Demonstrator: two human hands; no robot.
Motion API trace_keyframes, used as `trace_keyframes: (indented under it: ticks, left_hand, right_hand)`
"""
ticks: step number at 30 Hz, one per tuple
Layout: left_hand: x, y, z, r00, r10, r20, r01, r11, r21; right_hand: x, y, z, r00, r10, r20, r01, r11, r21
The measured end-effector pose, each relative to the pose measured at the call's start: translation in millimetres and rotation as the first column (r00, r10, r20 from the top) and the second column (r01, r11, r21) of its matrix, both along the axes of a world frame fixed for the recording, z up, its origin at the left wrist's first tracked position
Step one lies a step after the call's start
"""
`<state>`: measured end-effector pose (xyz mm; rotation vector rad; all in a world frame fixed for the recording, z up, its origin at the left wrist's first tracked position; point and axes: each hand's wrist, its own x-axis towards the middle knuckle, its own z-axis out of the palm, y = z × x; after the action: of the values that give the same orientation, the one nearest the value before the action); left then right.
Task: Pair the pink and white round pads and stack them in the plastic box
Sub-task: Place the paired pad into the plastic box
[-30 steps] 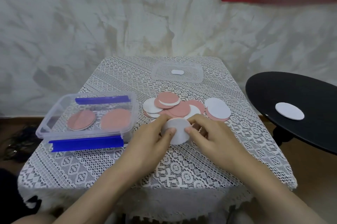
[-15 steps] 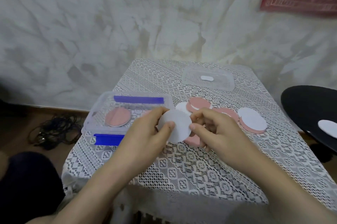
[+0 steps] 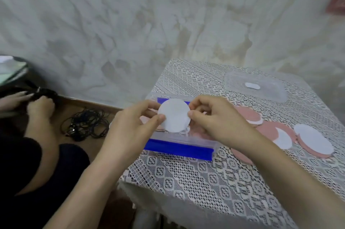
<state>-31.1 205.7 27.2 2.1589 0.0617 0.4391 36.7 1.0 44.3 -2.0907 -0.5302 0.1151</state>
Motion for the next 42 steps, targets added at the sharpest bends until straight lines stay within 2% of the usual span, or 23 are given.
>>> trace_keyframes:
  ticks: [6, 10, 13, 17, 22, 33, 38, 42]
  left_hand:
    - [2.1, 24.5, -5.9, 0.993, 0.119, -0.021, -0.117, 0.989, 0.091]
    - [2.9, 24.1, -9.0, 0.994, 0.091, -0.062, -0.079, 0.982, 0.173]
    - [2.8, 23.8, -9.8, 0.985, 0.084, -0.150, -0.062, 0.987, 0.146]
    - [2.7, 26.9, -10.1, 0.984, 0.060, -0.168, -0.035, 0.988, 0.148]
    - [5.5, 27.8, -9.8, 0.986, 0.059, -0.156, -0.035, 0.988, 0.153]
    - [5.1, 32.3, -15.7, 0.992, 0.038, -0.121, -0.019, 0.988, 0.156]
    - [5.1, 30.8, -15.7, 0.992, 0.049, -0.114, -0.030, 0.987, 0.158]
    - [4.6, 30.9, -17.1, 0.992, 0.048, -0.117, -0.031, 0.989, 0.145]
  right_hand:
    - [24.7, 23.1, -1.0, 0.997, -0.013, 0.071, 0.027, 0.979, -0.200]
    - [37.3, 37.1, -1.9, 0.998, 0.020, 0.055, -0.001, 0.945, -0.327]
    - [44.7, 48.5, -8.5, 0.998, 0.023, 0.050, 0.000, 0.909, -0.416]
    - [49.2, 58.6, -13.6, 0.995, 0.020, 0.099, 0.038, 0.836, -0.547]
    - [49.1, 62.4, -22.2, 0.988, -0.035, 0.153, 0.119, 0.801, -0.587]
    - [38.0, 59.1, -12.7, 0.996, 0.074, 0.048, -0.028, 0.781, -0.623]
    - [36.7, 63.4, -13.5, 0.988, 0.147, 0.043, -0.073, 0.700, -0.710]
    - [36.5, 68.9, -19.6, 0.970, 0.210, 0.119, -0.049, 0.655, -0.754]
